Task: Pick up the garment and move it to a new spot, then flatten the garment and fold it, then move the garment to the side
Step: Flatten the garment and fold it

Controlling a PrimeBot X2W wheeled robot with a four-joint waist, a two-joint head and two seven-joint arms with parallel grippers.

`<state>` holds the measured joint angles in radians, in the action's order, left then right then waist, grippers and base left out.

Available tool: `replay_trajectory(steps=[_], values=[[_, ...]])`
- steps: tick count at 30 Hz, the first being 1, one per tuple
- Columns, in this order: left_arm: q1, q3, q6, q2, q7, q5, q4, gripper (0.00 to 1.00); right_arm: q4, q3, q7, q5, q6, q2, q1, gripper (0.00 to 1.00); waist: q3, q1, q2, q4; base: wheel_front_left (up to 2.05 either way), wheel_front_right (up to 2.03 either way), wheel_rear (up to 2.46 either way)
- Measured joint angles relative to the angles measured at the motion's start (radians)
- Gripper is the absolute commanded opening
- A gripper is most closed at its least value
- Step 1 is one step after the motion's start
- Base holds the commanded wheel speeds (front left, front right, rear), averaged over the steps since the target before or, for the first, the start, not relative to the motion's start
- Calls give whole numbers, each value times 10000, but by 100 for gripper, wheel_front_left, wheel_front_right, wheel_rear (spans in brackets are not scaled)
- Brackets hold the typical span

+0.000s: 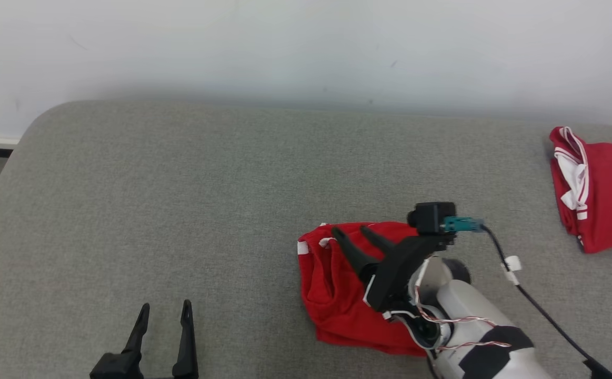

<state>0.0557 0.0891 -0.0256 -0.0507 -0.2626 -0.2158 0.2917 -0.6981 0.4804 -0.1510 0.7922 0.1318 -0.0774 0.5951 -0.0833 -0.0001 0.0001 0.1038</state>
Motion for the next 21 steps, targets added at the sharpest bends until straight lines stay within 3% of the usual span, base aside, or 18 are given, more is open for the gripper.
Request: replay_trajectory(steps=[8,12,21], values=[[-193,-362,-8,-2,0,192,-165,100,1329,-54,2157,-754,0,-1114,-549,100,146,0,0,-394,0,0,0],[-328,-593,-10,-2,0,259,-293,100,1868,-462,3622,-1778,0,-1530,-1191,100,238,0,0,-635,0,0,0],[-450,-775,48,-2,0,297,-552,100,3639,-2510,4125,-4600,0,-1574,-2907,100,395,0,0,-993,0,0,0]])
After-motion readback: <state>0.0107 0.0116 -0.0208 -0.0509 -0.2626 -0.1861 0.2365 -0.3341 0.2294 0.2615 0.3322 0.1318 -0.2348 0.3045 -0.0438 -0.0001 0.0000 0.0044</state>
